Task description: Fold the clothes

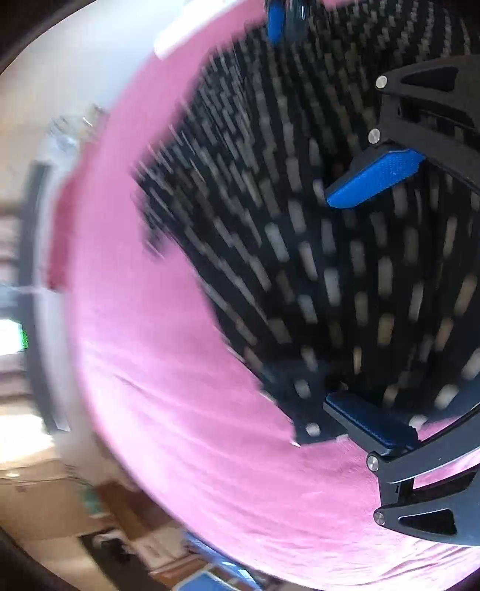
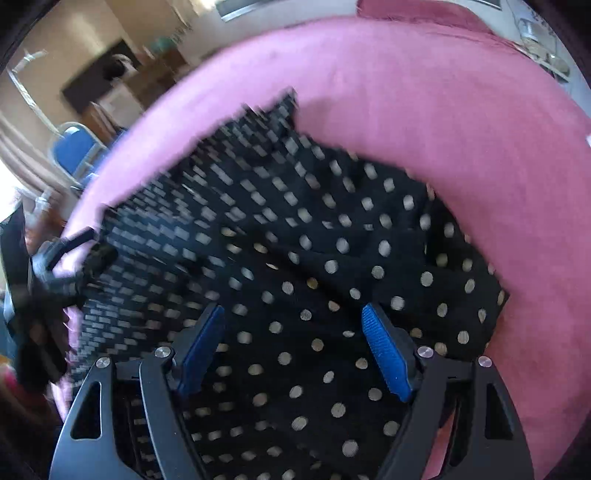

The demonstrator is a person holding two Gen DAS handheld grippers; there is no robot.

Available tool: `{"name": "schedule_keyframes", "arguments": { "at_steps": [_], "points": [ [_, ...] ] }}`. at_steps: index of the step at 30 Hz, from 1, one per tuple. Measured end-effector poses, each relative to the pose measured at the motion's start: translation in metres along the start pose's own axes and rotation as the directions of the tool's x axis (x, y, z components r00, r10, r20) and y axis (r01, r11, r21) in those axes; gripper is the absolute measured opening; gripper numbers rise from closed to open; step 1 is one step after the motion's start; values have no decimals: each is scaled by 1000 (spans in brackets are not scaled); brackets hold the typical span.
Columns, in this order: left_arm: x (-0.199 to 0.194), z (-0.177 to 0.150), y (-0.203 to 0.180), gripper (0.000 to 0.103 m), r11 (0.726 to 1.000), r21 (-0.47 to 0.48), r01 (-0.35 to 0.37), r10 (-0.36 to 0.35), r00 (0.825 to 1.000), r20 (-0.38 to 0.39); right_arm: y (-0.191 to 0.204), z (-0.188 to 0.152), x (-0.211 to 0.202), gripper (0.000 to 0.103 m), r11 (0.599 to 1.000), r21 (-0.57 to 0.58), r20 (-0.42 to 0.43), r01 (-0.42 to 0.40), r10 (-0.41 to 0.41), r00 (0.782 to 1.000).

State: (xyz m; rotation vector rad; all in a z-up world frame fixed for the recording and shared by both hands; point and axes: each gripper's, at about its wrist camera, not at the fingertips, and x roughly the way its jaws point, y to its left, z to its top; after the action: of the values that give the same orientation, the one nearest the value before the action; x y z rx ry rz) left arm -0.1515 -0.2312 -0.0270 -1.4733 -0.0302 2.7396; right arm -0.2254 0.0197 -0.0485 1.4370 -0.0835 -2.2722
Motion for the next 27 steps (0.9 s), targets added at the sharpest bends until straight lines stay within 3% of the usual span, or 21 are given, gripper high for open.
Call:
{"name": "schedule_keyframes", "arguments": {
  "at_steps": [5, 6, 9, 12, 15, 17, 20, 24, 27],
  "points": [
    [-43, -3, 12, 102, 999, -33, 22, -18, 990, 143, 13, -4, -23, 80, 998, -32, 54, 51, -49, 997],
    [-43, -6, 17, 102, 999, -49, -7, 13, 991, 134, 16, -6, -25, 83, 996, -55, 59, 69, -66, 996],
    [-11, -22, 39, 103, 995, -100, 2, -2, 1000, 1, 20, -12, -23, 86, 987, -113, 46, 111, -106, 993],
    [-33, -14, 42, 102, 996, -82, 18, -15, 999, 48, 14, -12, -5, 86, 986, -142, -46, 84, -91, 995],
    [-76, 22, 34, 103, 991, -47, 126, -115, 975, 192, 19, 11, -22, 81, 982, -186, 0, 30, -31, 1000],
    [-84, 56, 23, 103, 980, -46, 196, -180, 956, 231, 11, 42, -13, 75, 988, -152, 7, 8, -7, 1000],
    [-45, 107, 6, 103, 941, -77, 328, -314, 937, 152, -1, 89, 0, 75, 995, -101, 21, -26, 28, 999],
    [29, 136, 17, 103, 883, -256, 394, -394, 918, 52, -19, 149, 21, 75, 997, -26, 36, -75, 76, 996],
    [71, 148, 16, 103, 835, -329, 440, -469, 883, -9, -19, 161, 39, 72, 995, -22, 15, -94, 94, 995]
  ]
}}
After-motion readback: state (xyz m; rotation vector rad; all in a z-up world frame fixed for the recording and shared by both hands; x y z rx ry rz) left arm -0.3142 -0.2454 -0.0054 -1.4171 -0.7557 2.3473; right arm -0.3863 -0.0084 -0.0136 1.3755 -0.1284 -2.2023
